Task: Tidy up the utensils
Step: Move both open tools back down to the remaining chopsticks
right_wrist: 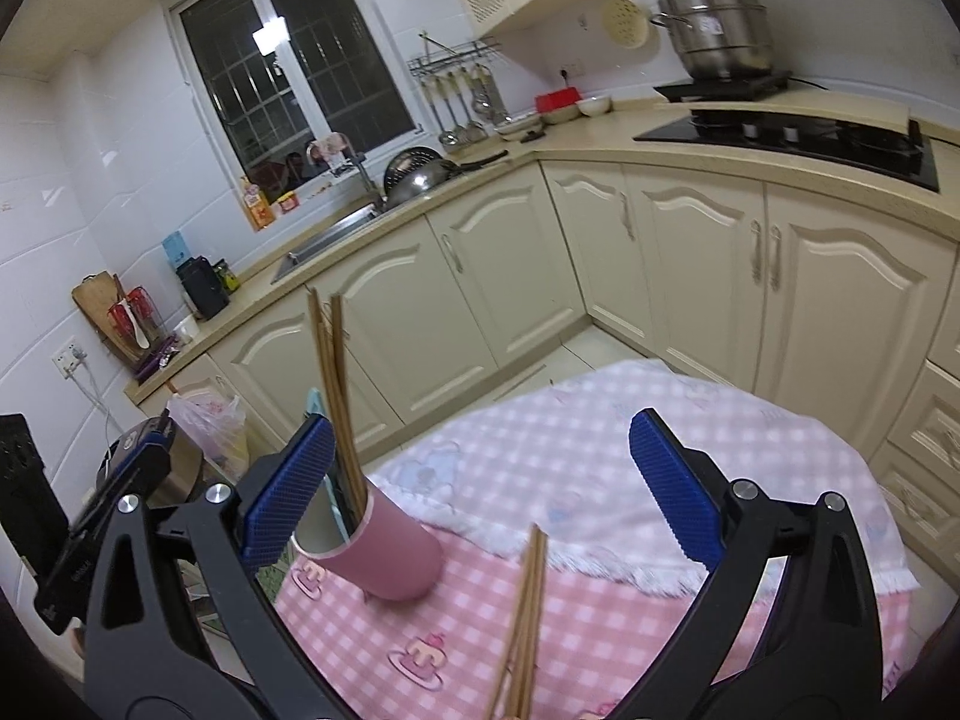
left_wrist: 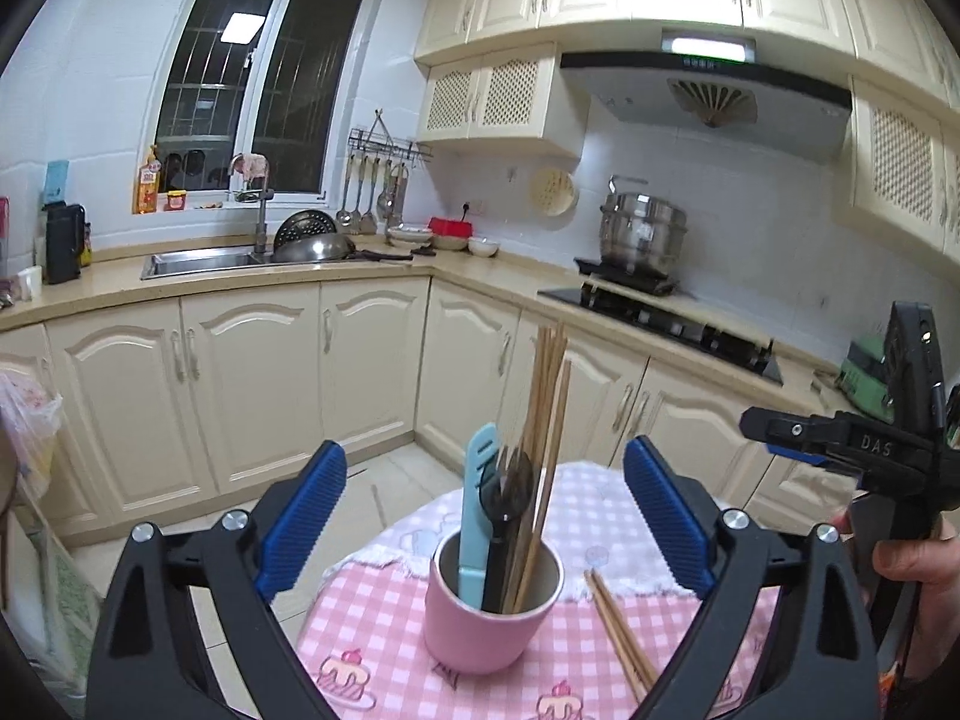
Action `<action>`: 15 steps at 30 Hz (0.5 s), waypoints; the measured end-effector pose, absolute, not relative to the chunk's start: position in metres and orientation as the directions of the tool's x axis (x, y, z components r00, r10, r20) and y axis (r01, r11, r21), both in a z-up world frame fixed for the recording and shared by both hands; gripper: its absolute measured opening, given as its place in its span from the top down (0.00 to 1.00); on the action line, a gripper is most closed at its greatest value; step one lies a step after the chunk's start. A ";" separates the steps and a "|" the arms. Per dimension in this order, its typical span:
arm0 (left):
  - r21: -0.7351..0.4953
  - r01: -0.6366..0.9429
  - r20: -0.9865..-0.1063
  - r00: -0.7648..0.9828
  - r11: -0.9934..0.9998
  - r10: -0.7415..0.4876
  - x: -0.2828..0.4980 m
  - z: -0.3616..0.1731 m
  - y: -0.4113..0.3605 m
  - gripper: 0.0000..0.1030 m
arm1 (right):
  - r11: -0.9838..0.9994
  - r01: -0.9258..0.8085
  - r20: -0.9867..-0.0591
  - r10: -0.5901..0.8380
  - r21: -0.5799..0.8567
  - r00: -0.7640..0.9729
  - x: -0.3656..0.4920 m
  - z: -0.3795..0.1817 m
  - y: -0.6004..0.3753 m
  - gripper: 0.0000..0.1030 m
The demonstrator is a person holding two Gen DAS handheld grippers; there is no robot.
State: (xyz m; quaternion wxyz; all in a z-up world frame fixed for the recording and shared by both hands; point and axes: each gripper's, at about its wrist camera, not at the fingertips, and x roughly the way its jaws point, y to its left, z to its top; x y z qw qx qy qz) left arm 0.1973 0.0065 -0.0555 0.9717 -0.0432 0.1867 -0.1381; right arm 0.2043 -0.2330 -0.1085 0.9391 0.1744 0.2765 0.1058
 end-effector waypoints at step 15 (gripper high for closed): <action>-0.079 0.329 -0.444 0.834 0.941 -0.329 0.168 -0.076 -0.035 0.11 | 0.935 -0.062 -0.610 0.278 0.350 0.743 0.179 -0.147 -0.243 0.06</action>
